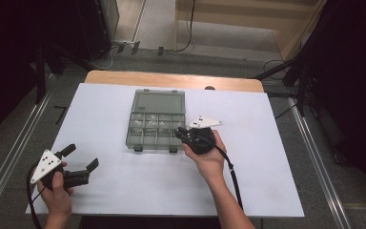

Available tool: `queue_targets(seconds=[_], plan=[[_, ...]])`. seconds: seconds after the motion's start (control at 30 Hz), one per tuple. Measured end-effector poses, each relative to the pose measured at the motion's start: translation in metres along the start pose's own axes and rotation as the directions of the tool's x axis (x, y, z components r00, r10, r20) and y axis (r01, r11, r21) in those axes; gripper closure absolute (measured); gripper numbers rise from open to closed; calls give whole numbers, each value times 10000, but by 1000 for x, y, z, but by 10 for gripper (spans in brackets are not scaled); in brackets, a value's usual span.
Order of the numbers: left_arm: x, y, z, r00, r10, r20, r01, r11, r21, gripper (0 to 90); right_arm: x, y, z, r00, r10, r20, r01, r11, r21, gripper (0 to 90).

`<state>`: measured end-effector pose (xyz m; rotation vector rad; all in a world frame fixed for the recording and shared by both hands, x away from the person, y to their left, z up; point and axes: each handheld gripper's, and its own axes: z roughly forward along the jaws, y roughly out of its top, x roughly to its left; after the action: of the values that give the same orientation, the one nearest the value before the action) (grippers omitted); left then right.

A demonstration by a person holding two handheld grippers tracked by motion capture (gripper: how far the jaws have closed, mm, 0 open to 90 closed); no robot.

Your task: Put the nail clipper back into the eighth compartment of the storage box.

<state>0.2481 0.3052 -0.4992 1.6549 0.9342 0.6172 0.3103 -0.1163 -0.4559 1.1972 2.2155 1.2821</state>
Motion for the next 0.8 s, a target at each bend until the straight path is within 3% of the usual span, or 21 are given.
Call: queue_targets(seconds=[0.7, 0.73, 0.8], plan=[[0, 0, 0, 10000, -21, 24, 21, 10000, -11, 0, -13, -8, 36, 9994, 285, 179, -290, 9991, 318, 805], [0, 0, 0, 10000, -18, 27, 18, 10000, -8, 0, -13, -8, 37, 9993, 338, 147, -341, 9991, 268, 774], [0, 0, 0, 10000, -19, 27, 19, 10000, -8, 0, -15, -7, 35, 9983, 568, 143, -568, 9984, 41, 527]])
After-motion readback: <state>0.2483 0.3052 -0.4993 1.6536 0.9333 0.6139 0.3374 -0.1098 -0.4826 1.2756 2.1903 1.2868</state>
